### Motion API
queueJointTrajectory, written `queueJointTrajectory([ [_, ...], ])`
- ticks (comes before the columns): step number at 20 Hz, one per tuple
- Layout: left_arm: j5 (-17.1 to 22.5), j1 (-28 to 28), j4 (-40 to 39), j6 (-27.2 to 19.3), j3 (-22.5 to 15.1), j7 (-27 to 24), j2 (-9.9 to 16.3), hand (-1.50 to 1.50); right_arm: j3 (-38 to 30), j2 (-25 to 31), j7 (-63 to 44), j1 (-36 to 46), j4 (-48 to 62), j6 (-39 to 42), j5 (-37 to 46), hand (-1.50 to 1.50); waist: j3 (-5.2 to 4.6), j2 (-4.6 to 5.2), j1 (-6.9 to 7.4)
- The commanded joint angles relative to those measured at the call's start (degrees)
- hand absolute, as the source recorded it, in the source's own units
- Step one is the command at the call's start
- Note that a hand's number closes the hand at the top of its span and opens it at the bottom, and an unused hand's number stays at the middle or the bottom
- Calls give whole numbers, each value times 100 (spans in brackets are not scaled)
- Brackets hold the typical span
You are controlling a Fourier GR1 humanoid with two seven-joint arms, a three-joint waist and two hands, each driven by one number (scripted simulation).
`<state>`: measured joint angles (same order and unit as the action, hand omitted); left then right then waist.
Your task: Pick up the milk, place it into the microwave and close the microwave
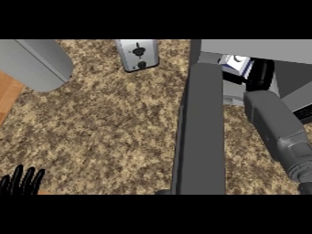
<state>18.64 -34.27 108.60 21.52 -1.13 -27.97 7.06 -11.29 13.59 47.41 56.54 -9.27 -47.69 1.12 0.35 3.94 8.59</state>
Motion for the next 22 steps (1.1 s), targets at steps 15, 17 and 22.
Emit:
queueJointTrajectory([
  [15,-213,414,-183,-65,-114,132,6,-150,1176,-38,-1477,71,810,-748,1350,-150,11,42,256],
  [17,-161,351,-204,21,-65,27,33,-150,1191,-114,-1424,10,839,-517,1364,-150,14,45,275],
  [22,-227,387,-302,0,-26,-79,10,-150,1151,-378,-1399,113,785,-327,1322,-150,14,49,253],
])
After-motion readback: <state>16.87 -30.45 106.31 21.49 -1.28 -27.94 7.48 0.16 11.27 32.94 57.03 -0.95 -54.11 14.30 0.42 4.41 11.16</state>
